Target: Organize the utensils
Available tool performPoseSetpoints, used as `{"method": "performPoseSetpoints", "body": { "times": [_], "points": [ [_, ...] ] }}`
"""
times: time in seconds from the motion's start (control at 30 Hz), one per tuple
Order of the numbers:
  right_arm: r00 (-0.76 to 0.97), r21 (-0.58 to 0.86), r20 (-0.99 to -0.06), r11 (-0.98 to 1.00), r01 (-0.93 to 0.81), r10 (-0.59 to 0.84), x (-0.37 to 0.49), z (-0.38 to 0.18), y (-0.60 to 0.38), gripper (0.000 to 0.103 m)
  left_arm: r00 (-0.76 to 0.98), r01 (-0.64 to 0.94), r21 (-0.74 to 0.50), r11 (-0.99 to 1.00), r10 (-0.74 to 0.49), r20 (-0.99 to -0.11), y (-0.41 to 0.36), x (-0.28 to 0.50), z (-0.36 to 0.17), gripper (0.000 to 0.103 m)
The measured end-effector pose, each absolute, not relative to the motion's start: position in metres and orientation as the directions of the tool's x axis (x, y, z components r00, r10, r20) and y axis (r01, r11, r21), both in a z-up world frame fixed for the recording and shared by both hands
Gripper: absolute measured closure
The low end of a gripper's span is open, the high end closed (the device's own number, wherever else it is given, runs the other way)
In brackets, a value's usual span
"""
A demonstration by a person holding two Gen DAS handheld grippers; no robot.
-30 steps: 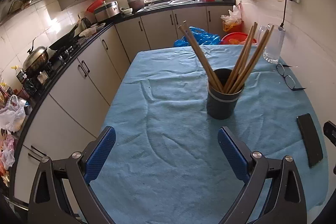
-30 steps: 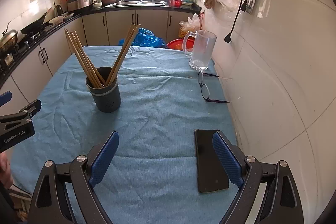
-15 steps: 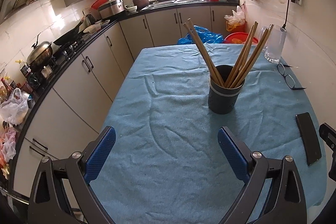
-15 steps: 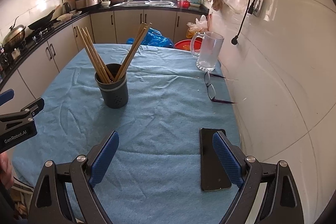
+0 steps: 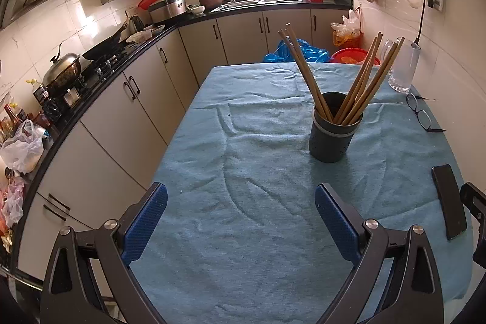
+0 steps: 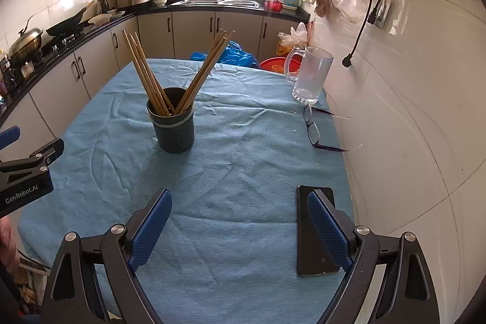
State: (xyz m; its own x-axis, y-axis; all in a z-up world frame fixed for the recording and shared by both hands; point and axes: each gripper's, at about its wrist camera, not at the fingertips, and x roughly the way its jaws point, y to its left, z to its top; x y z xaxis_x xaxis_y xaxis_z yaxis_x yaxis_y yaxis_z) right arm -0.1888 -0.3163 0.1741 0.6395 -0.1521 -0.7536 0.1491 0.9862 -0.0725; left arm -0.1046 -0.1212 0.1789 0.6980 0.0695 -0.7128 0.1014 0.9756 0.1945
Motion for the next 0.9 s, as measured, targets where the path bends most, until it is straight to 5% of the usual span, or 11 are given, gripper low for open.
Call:
{"method": "performPoseSetpoints", "body": {
  "times": [0.9],
  "points": [
    [0.627, -0.083, -0.765, 0.988, 0.127, -0.145, -0.187, 0.17, -0.3, 0.01, 0.698, 0.1, 0.189, 0.977, 0.067, -0.713, -0.114, -0.106, 0.172, 0.006]
  ]
}}
